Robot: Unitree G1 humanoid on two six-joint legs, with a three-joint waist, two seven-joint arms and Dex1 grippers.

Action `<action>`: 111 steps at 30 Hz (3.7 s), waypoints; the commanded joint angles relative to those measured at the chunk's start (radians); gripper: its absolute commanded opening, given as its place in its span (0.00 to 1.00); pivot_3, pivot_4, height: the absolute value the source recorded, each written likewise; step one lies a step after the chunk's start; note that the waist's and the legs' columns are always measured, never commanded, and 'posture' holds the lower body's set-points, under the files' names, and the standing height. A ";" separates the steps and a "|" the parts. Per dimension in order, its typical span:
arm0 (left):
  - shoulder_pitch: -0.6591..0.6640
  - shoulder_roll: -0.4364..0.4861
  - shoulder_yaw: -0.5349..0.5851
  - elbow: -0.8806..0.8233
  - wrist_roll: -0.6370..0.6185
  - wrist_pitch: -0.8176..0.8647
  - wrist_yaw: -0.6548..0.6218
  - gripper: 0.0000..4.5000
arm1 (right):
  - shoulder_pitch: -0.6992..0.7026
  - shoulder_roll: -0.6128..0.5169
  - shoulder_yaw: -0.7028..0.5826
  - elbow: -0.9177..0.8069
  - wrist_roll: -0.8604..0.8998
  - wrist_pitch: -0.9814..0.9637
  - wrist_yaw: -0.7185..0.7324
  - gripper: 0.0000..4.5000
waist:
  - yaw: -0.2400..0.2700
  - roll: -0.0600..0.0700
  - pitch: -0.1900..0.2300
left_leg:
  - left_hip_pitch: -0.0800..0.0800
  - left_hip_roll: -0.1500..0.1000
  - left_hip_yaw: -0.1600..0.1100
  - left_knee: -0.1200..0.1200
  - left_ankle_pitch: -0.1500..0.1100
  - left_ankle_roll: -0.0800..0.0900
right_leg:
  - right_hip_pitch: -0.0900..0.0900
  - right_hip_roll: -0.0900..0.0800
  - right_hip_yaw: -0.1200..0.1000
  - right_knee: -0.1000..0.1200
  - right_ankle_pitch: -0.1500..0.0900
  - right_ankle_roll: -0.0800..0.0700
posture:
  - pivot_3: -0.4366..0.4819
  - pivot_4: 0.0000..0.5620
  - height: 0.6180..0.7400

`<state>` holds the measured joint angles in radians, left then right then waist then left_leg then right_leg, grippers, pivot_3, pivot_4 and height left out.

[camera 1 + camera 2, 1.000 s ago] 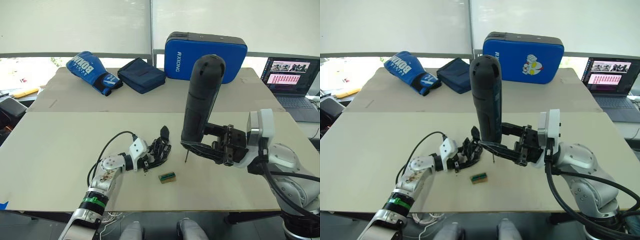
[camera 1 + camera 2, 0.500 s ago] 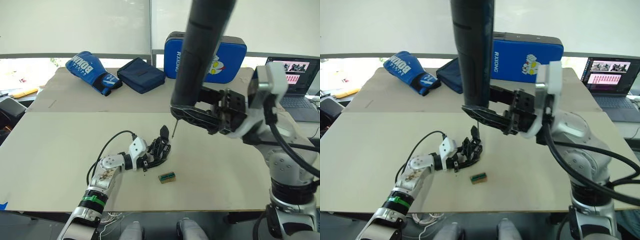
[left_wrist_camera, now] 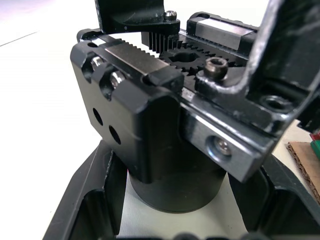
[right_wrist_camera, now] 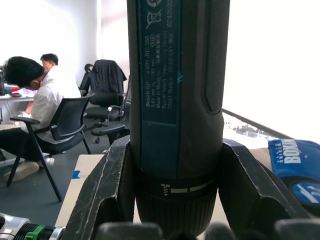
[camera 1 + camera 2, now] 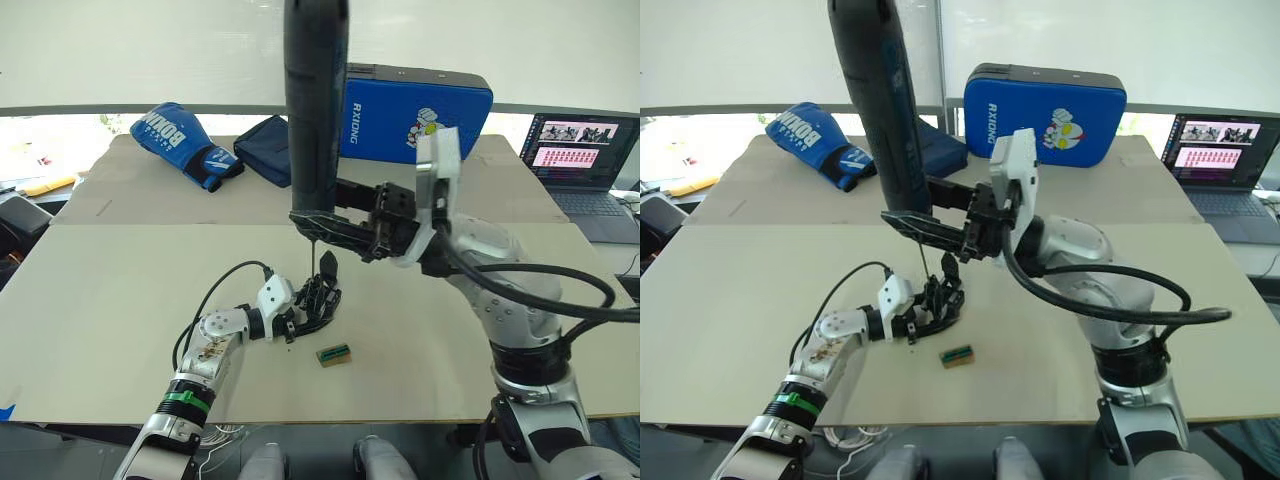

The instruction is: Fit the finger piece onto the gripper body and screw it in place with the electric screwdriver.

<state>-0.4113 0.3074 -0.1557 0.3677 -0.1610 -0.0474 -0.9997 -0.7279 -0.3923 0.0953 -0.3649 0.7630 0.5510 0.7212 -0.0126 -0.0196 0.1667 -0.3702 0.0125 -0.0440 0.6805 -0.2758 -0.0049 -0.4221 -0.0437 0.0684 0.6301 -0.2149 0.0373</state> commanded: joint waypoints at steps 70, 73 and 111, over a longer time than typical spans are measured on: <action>0.044 0.017 -0.026 -0.017 0.008 0.066 -0.002 0.52 | 0.024 0.136 0.031 0.042 -0.150 -0.112 0.136 0.42 | -0.007 0.000 0.000 | 0.000 0.000 0.000 -0.001 0.000 0.000 | -0.001 0.000 0.000 0.000 0.000 0.000 | 0.48 0.27 1.00; 0.045 0.018 -0.026 -0.021 0.008 0.070 -0.001 0.52 | 0.028 0.138 0.035 0.050 -0.160 -0.121 0.141 0.42 | -0.007 0.000 0.000 | 0.000 0.000 0.000 -0.001 0.000 0.000 | -0.001 0.000 0.000 0.000 0.000 0.000 | 0.48 0.27 1.00; 0.056 0.017 -0.029 -0.033 0.008 0.089 0.000 0.52 | 0.084 0.157 0.073 0.114 -0.251 -0.208 0.180 0.42 | -0.008 0.000 0.000 | 0.000 0.000 0.000 -0.001 0.000 0.000 | -0.001 0.000 0.000 0.000 0.000 0.000 | 0.48 0.27 1.00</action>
<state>-0.3859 0.3191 -0.1558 0.3118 -0.1636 0.0019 -0.9920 -0.6417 -0.2465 0.1826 -0.2247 0.4940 0.3851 0.8970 -0.0209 -0.0194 0.1666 -0.3701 0.0128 -0.0443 0.6790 -0.2758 -0.0049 -0.4231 -0.0435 0.0682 0.6296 -0.2149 0.0371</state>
